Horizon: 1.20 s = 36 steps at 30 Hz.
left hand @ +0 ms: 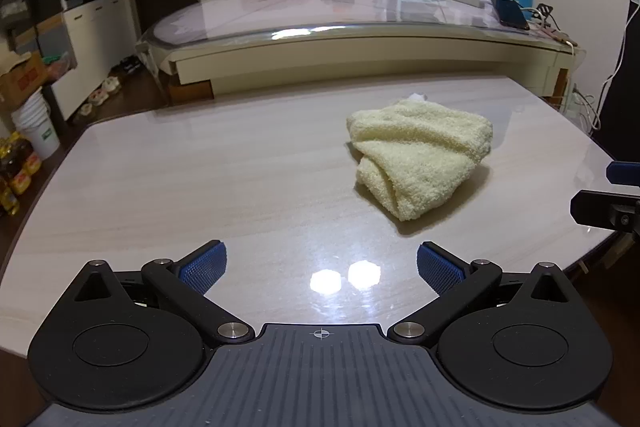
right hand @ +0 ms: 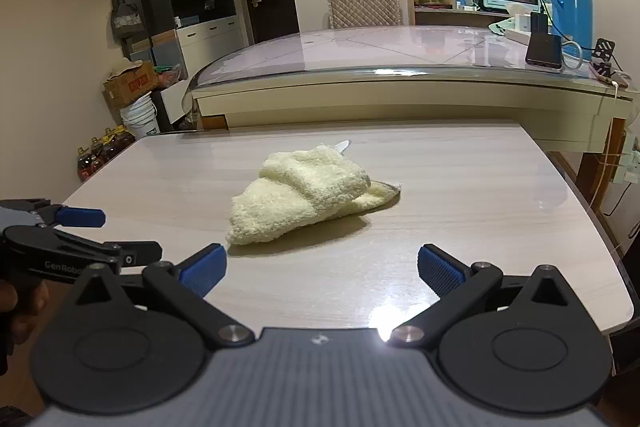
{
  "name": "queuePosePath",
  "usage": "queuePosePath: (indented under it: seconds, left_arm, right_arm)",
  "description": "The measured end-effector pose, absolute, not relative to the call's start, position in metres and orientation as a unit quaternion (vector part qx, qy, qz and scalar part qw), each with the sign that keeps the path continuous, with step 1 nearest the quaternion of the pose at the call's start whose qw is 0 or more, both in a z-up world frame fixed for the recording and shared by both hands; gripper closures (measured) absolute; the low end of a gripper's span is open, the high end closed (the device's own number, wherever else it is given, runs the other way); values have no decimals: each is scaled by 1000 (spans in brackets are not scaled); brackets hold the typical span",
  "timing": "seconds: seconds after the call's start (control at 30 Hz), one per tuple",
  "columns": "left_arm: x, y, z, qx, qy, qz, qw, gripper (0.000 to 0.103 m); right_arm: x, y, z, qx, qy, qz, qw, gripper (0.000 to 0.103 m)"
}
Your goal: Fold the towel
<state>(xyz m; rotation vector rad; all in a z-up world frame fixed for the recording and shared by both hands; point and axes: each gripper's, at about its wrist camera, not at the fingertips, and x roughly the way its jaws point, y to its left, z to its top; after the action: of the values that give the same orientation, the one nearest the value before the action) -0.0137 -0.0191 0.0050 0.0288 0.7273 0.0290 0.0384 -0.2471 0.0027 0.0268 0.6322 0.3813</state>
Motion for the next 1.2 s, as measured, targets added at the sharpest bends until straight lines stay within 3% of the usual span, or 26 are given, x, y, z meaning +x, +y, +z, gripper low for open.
queuePosePath:
  seconds: [1.2]
  left_arm:
    - [-4, -21, 0, 10, 361, 10, 933, 0]
  right_arm:
    - [55, -238, -5, 13, 327, 187, 926, 0]
